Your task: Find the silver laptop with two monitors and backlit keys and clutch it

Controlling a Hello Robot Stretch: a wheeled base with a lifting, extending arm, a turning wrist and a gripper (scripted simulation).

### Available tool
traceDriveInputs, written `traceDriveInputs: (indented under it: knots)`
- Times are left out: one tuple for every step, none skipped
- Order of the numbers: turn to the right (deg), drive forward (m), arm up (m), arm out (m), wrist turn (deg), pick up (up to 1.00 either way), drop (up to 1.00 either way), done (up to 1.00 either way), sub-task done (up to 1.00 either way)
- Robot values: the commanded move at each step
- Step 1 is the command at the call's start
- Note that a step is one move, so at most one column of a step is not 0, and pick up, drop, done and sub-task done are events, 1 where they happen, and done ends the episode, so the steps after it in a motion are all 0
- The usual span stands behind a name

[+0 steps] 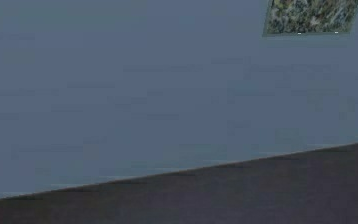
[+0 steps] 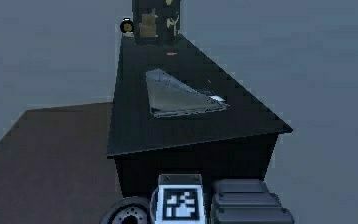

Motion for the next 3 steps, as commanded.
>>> traceDriveInputs:
  knots:
    - [0.0, 0.00, 0.00, 0.44, 0.0, 0.00, 0.00, 0.00, 0.00]
    - [0.0, 0.00, 0.00, 0.00, 45.0, 0.00, 0.00, 0.00, 0.00]
    - [0.0, 0.00, 0.00, 0.00, 45.0, 0.00, 0.00, 0.00, 0.00]
